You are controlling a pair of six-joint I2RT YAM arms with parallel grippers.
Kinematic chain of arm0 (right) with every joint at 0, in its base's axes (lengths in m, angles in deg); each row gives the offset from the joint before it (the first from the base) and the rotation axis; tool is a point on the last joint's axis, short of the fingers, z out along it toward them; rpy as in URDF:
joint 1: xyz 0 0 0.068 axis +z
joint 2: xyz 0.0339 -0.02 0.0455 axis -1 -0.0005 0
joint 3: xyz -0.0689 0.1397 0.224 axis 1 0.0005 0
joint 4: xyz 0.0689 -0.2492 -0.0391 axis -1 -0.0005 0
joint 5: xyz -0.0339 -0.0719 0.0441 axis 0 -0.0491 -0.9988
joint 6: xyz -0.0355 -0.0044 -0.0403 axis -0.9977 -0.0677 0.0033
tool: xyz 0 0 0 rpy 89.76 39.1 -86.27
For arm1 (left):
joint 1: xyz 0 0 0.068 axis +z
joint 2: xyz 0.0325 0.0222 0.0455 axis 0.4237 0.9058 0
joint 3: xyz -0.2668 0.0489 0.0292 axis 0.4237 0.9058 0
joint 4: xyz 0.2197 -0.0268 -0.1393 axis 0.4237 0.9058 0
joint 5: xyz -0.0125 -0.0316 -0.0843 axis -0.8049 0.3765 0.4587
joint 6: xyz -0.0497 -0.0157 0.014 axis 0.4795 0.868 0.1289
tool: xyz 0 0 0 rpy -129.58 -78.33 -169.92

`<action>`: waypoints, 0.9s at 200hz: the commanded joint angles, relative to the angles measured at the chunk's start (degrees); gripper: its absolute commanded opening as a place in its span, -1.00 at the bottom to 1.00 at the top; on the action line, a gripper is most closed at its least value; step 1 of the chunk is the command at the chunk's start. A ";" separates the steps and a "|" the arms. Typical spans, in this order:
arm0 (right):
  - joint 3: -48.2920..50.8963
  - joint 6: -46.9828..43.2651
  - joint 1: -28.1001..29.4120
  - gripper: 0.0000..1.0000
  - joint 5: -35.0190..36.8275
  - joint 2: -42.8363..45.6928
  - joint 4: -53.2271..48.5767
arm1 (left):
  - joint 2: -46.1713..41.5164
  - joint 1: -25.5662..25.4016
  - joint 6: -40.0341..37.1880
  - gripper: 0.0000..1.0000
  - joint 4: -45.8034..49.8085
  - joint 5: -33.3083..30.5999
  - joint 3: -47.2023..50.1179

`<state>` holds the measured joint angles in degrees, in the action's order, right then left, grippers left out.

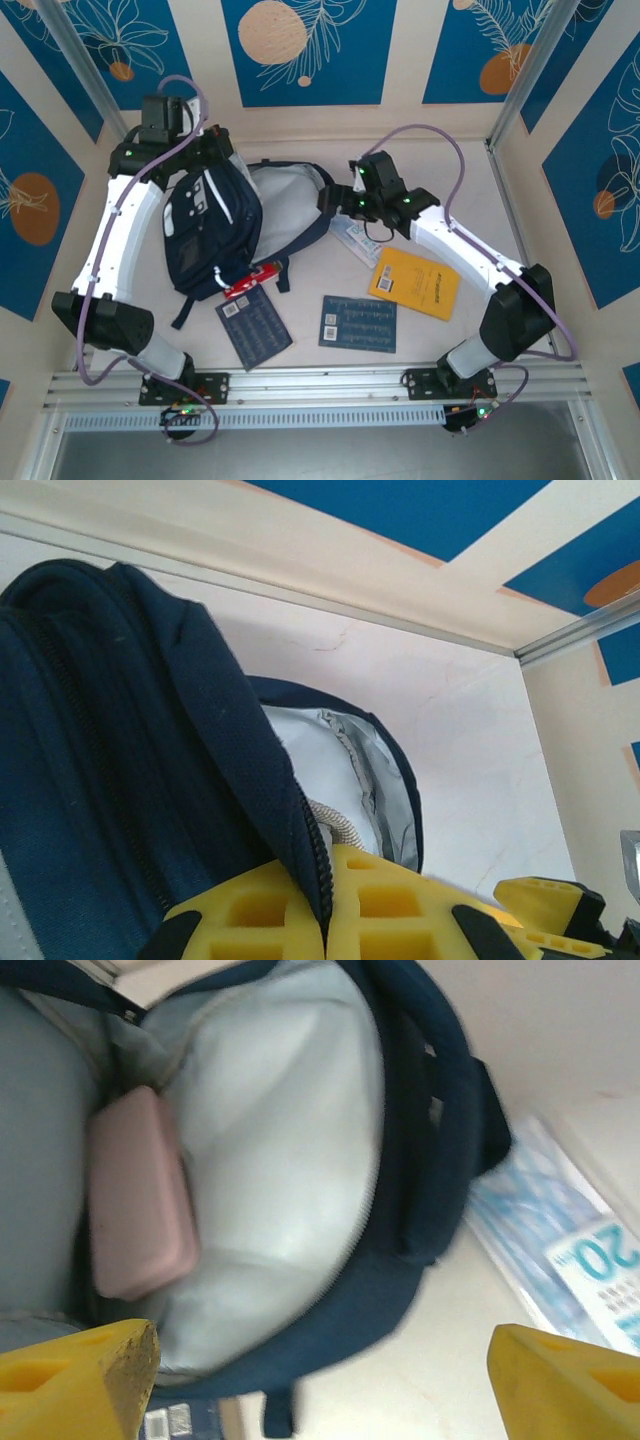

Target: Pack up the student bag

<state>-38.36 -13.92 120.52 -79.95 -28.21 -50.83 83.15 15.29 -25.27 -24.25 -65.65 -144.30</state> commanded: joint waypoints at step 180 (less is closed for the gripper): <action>-12.94 -7.43 -13.19 0.73 -10.72 -31.99 -11.62 | -1.47 4.25 6.82 -1.00 -16.15 -0.01 18.12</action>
<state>-48.75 -19.51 107.56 -86.98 -57.76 -58.57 83.78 15.57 -21.24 -37.52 -65.65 -126.94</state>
